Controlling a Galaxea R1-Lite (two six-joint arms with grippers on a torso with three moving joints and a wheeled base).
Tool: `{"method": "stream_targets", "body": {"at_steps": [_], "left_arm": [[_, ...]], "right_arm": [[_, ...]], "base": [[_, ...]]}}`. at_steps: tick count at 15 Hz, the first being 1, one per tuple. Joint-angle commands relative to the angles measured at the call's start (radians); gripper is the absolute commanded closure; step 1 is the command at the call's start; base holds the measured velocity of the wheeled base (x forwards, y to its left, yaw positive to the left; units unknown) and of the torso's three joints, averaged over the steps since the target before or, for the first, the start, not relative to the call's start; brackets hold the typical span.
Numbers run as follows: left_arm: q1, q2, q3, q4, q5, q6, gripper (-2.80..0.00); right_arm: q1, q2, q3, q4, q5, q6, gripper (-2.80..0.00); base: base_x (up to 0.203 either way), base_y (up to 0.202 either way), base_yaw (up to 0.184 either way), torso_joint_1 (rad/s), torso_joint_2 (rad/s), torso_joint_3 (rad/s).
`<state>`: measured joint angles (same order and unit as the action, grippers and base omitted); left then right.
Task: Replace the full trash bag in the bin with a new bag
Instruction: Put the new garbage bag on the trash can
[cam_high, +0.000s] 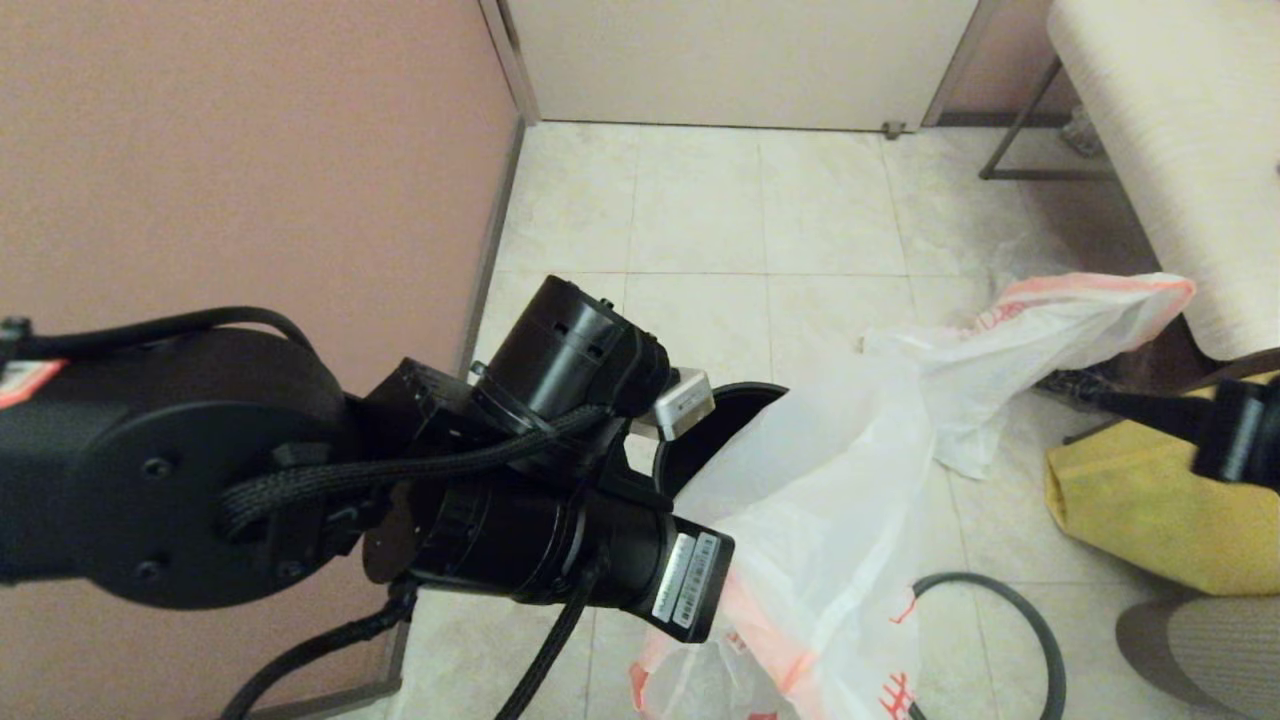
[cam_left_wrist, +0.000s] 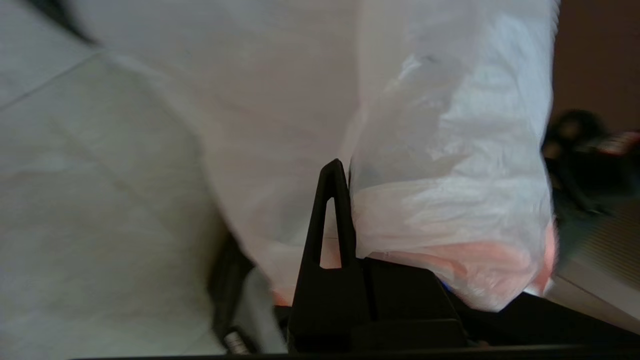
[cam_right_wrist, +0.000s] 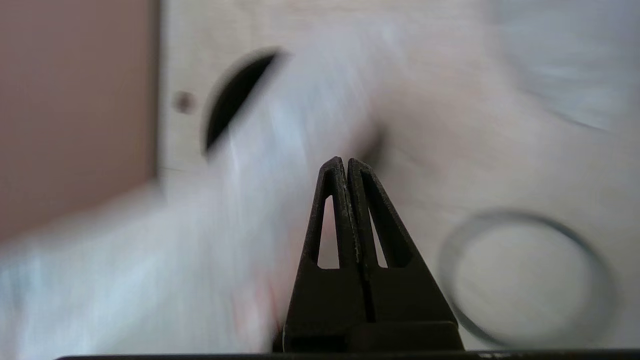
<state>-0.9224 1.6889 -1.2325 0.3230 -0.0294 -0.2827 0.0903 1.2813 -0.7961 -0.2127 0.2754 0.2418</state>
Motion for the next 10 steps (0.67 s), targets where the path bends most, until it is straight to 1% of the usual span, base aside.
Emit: {"method": "stream_targets", "body": {"at_steps": [1,3,4,5,6,7,9,10], "left_arm": [[0.042,0.0,-0.01,0.01,0.007,0.021,0.0],[0.046,-0.036,0.0,0.014,0.025,0.025,0.0],[0.047,-0.06,0.016,0.013,0.037,0.024,0.0],[0.055,-0.076,0.023,0.011,0.05,0.023,0.0],[0.063,-0.086,0.02,0.003,0.064,0.022,0.0],[0.069,-0.092,0.013,-0.001,0.081,0.021,0.0],[0.086,-0.098,0.006,-0.003,0.103,0.016,0.0],[0.093,-0.098,0.017,-0.002,0.103,0.015,0.0]], "right_arm": [[0.034,0.433,-0.197,-0.064,0.035,0.039,0.0],[0.069,0.631,-0.431,-0.135,0.068,0.106,0.0],[0.093,0.707,-0.525,-0.162,0.081,0.151,0.0],[0.137,0.754,-0.576,-0.179,0.087,0.188,0.0],[0.173,0.771,-0.59,-0.171,0.081,0.209,0.0],[0.2,0.768,-0.566,-0.146,0.044,0.219,0.0],[0.198,0.751,-0.554,-0.135,-0.031,0.224,0.0],[0.183,0.716,-0.555,-0.137,-0.037,0.225,0.0]], "base": [[0.0,0.0,0.0,0.0,0.0,0.0],[0.0,0.0,0.0,0.0,0.0,0.0],[0.0,0.0,0.0,0.0,0.0,0.0],[0.0,0.0,0.0,0.0,0.0,0.0],[0.0,0.0,0.0,0.0,0.0,0.0],[0.0,0.0,0.0,0.0,0.0,0.0],[0.0,0.0,0.0,0.0,0.0,0.0],[0.0,0.0,0.0,0.0,0.0,0.0]]}}
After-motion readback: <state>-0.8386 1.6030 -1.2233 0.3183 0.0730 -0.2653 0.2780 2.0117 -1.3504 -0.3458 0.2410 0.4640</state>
